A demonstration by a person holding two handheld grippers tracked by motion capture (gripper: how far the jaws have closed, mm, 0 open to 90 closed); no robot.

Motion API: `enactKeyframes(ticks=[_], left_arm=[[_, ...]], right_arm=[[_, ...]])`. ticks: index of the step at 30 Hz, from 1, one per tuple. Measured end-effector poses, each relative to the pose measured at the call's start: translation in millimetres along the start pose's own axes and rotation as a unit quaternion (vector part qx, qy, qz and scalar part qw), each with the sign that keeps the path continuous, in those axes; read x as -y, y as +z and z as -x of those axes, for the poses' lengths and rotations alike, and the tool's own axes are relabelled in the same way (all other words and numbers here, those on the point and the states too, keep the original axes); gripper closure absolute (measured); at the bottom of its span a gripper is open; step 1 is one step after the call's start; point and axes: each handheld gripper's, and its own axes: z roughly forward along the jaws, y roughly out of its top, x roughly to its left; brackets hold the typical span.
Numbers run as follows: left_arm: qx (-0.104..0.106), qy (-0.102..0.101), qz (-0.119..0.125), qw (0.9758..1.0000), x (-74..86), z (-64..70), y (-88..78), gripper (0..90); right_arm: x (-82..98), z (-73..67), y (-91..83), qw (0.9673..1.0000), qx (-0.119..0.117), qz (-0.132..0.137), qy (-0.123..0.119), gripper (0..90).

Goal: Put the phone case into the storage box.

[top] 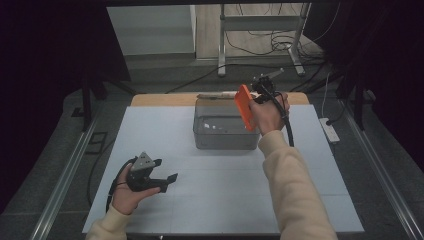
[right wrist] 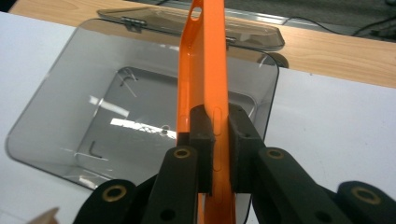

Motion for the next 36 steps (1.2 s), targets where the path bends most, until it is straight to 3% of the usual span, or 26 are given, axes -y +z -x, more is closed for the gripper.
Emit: enactKeyframes(ticks=[8, 26, 36], left_arm=[[0.005, -0.002, 0.005, 1.0, -2.9, -2.9, 2.5, 18.8], [0.004, 0.006, 0.003, 1.0, -3.1, -1.5, 2.0, 18.9], [0.005, 0.004, 0.004, 1.0, -2.5, -1.9, 2.6, 18.9]], right_arm=[[0.8, 1.2, 5.6, 0.9995, 0.026, 0.004, 0.018, 82.0], [4.7, 7.0, 17.4, 0.997, 0.06, -0.005, 0.049, 81.9], [4.6, 7.1, 23.0, 0.996, 0.074, -0.006, 0.05, 81.9]])
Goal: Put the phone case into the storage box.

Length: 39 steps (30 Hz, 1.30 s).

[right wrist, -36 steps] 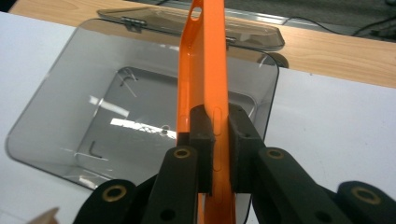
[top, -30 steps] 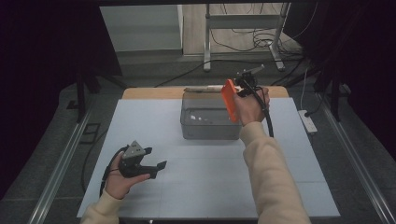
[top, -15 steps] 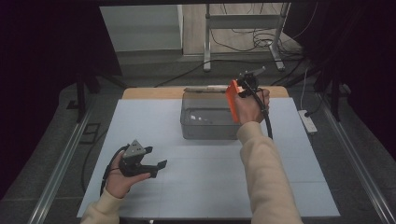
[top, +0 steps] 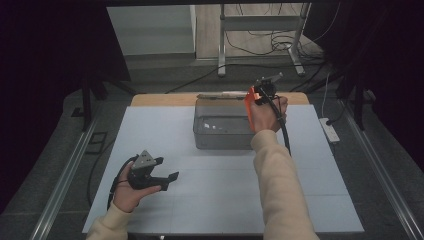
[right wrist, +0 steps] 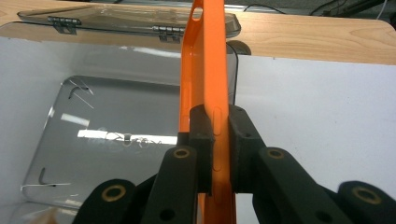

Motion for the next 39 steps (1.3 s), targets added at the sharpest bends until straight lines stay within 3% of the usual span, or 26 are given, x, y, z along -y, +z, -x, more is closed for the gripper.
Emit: enactKeyframes(ticks=[17, 39], left_arm=[[0.001, -0.001, 0.0, 1.0, 0.4, 0.2, 0.1, 19.0], [0.002, -0.002, 0.0, 1.0, 0.8, -0.9, 0.0, 19.0]], right_arm=[[3.1, 2.4, 3.4, 0.9998, 0.017, -0.009, 0.002, 81.8], [7.7, -0.1, 11.2, 0.9997, 0.021, -0.014, -0.002, 81.7]])
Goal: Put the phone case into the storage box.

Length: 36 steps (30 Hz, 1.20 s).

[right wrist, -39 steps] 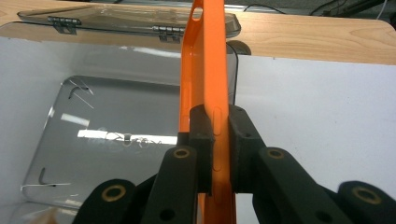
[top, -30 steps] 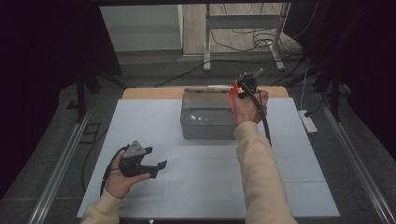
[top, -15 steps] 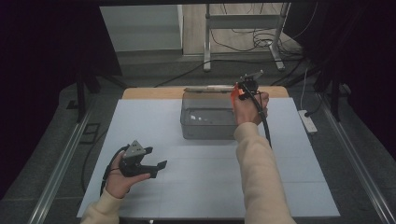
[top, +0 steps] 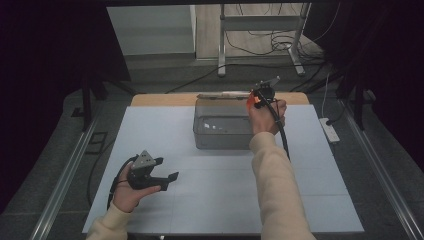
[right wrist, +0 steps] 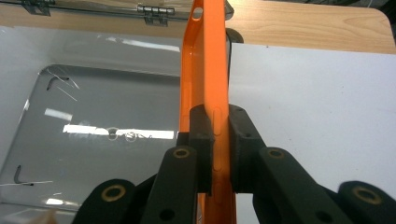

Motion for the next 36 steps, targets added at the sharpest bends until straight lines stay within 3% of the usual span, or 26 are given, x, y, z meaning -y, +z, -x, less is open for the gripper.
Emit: enactKeyframes(ticks=[25, 36], left_arm=[[0.001, -0.001, 0.001, 1.0, 0.2, -0.9, -0.2, 19.1], [0.001, -0.003, 0.002, 1.0, 0.4, -1.3, -0.7, 19.1]], right_arm=[[8.2, -5.2, 12.0, 0.9999, 0.005, -0.01, -0.005, 81.6], [11.5, -8.2, 18.2, 0.9998, -0.004, -0.018, -0.006, 81.4]])
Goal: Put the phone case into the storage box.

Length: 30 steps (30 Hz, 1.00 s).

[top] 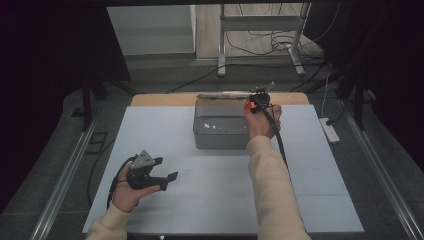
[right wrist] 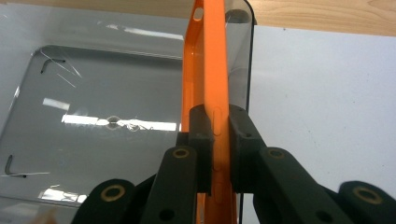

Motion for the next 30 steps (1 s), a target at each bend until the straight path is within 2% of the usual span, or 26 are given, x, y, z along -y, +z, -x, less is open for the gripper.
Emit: enactKeyframes(ticks=[7, 18, 22, 30], left_arm=[[-0.001, 0.001, 0.0, 1.0, 0.0, -0.3, -0.2, 19.1], [0.001, 0.0, 0.0, 1.0, 0.5, 0.0, -0.2, 19.1], [0.001, 0.001, 0.0, 1.0, 0.9, -0.6, -0.7, 19.1], [0.001, 0.001, 0.001, 1.0, 0.8, -0.9, -0.7, 19.2]], right_arm=[[2.0, -0.8, 4.3, 1.0, 0.003, -0.005, 0.0, 81.5], [4.9, -10.5, 9.0, 0.9997, 0.021, -0.007, -0.01, 81.5], [5.8, -12.5, 10.4, 0.9997, 0.021, -0.006, -0.012, 81.4], [8.2, -10.5, 14.2, 0.9996, 0.025, -0.008, -0.009, 81.3]])
